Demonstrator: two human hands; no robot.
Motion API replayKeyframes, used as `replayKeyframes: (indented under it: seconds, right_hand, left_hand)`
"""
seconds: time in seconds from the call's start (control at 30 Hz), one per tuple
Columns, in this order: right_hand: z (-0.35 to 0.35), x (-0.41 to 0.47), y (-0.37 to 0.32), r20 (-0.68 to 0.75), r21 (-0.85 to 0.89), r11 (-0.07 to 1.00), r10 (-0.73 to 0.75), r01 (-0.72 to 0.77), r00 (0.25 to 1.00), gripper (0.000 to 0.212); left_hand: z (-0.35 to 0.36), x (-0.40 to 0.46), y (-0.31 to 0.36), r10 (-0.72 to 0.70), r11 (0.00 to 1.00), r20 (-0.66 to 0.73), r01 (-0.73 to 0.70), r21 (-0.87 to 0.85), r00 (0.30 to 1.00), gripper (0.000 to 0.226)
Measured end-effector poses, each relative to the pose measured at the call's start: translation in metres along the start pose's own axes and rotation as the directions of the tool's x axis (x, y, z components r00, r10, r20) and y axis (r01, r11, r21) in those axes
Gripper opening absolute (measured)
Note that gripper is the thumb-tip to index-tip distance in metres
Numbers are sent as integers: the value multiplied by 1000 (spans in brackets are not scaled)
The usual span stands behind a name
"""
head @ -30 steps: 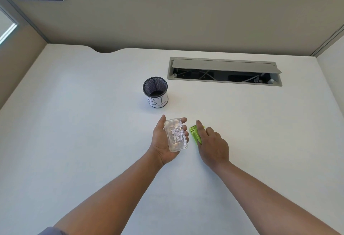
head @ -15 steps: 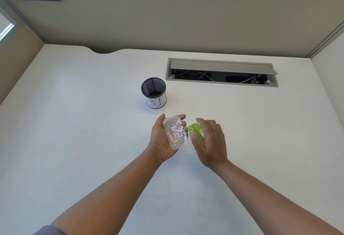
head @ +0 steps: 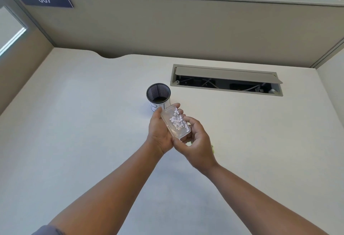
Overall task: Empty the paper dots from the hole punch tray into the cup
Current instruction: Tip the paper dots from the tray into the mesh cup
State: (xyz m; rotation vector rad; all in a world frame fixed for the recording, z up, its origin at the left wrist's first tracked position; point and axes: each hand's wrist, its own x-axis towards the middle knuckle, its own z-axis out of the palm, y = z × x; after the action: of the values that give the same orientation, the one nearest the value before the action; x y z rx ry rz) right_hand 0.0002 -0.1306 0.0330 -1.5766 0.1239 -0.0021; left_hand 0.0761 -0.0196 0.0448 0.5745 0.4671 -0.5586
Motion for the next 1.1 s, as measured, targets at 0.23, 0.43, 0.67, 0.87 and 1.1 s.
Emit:
replayKeyframes:
  seconds: [0.23, 0.43, 0.67, 0.87, 1.1]
  right_hand:
    - [5, 25, -8, 52, 110, 990, 81, -86, 995, 60]
    - [1, 55, -11, 51, 193, 973, 120, -128, 991, 53]
    - [4, 94, -10, 59, 64, 988, 135, -139, 989, 54]
    - [7, 121, -11, 77, -134, 982, 147, -136, 986, 52]
    - [8, 139, -17, 85, -238, 960, 171, -147, 982, 59]
  left_hand:
    - [2, 8, 15, 91, 996, -40, -90, 14, 995, 53]
    - [-2, 17, 35, 564, 701, -145, -379, 604, 813, 50]
    - [-22, 43, 60, 781, 284, -45, -290, 914, 623, 24]
    - [-30, 50, 67, 662, 95, 33, -127, 987, 749, 62]
    - [-42, 55, 76, 576, 59, 113, -179, 982, 809, 85]
